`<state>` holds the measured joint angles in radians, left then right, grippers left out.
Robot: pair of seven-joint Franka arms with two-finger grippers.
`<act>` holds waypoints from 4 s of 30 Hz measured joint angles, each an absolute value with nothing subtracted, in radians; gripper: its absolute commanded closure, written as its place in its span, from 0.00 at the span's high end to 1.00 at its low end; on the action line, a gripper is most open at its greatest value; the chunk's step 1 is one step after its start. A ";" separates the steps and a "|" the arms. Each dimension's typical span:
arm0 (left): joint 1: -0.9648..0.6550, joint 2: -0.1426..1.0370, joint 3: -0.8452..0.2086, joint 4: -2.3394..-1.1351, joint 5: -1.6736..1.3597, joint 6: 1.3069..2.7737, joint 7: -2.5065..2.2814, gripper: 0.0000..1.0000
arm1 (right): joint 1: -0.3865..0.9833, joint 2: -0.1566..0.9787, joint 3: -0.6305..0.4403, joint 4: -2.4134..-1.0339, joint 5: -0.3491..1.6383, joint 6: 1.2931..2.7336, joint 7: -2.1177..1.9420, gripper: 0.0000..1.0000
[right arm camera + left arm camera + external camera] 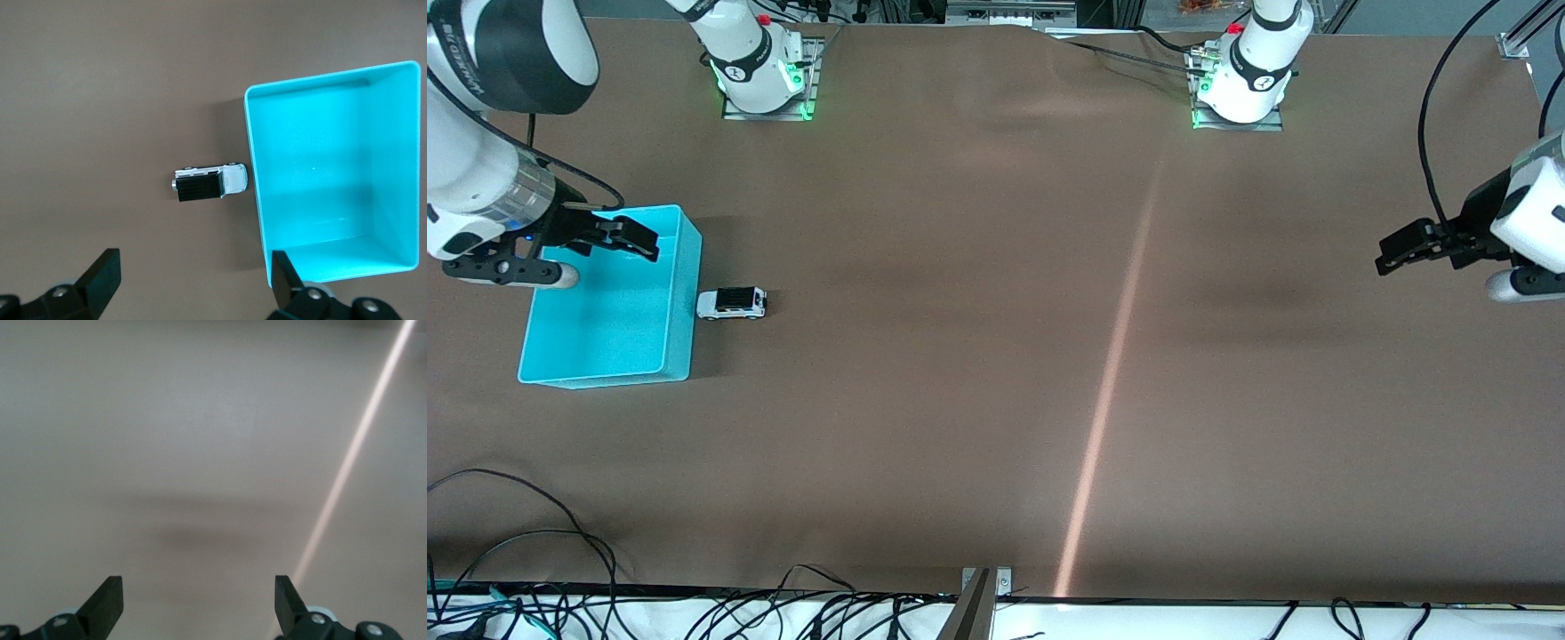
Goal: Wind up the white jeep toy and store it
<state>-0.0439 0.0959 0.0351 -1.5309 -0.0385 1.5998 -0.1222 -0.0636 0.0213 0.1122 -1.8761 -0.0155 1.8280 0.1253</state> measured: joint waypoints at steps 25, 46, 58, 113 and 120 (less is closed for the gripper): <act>-0.060 0.036 0.063 -1.576 -0.043 1.603 -0.106 1.00 | -0.062 0.013 0.116 -2.233 -0.014 2.151 0.130 1.00; -0.060 0.036 0.066 -1.565 -0.043 1.609 -0.106 1.00 | -0.060 0.071 0.119 -2.335 -0.013 2.369 0.579 1.00; -0.059 0.043 0.068 -1.562 -0.041 1.610 -0.106 1.00 | -0.054 0.148 0.119 -2.337 -0.012 2.560 0.980 1.00; -0.051 0.047 0.079 -1.558 -0.041 1.612 -0.106 1.00 | -0.038 0.291 0.079 -2.444 -0.009 2.824 1.369 1.00; -0.051 0.047 0.079 -1.558 -0.041 1.612 -0.106 1.00 | -0.037 0.294 0.079 -2.444 -0.009 2.825 1.369 0.07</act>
<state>-0.0506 0.0471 0.0787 -1.5578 -0.0408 1.6122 -0.1064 -0.0374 0.2943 0.0794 -2.4444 -0.0091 2.8253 1.3685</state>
